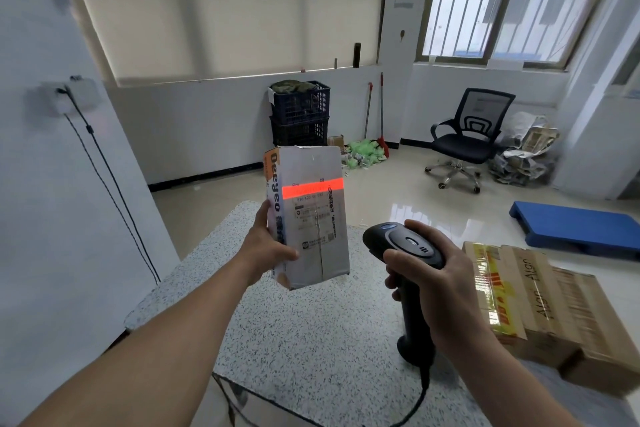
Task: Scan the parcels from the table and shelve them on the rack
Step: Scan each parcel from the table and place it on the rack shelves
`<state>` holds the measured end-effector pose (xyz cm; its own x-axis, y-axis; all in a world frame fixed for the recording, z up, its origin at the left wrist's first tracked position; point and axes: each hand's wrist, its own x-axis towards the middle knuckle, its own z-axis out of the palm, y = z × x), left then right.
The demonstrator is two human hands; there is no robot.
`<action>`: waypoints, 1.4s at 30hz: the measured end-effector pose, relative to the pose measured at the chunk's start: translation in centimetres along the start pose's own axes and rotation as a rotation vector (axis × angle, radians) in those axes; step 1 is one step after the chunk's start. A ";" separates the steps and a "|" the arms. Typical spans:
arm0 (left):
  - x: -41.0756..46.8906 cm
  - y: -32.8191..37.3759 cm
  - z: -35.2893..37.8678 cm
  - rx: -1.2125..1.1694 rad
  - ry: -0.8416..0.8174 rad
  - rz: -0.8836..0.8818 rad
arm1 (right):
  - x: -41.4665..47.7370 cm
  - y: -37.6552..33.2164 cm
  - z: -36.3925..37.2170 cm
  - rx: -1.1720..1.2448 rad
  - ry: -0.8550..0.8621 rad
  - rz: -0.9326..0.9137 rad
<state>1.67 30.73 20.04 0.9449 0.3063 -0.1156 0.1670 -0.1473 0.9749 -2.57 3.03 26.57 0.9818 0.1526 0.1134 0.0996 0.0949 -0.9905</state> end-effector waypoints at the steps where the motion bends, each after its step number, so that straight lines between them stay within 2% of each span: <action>1: -0.1 0.0 0.0 -0.004 0.001 0.001 | -0.1 0.0 -0.1 0.001 -0.003 -0.002; 29: -1.7 2.2 0.2 -0.014 0.062 -0.025 | -1.0 -0.1 -1.9 -0.081 -0.073 -0.029; 42: -2.9 2.5 -0.6 0.032 0.087 -0.004 | -0.9 0.3 -1.5 -0.035 -0.084 -0.056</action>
<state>-0.83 30.06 22.98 0.9165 0.3871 -0.1008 0.1804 -0.1751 0.9679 -3.23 1.41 26.07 0.9577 0.2302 0.1728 0.1604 0.0717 -0.9844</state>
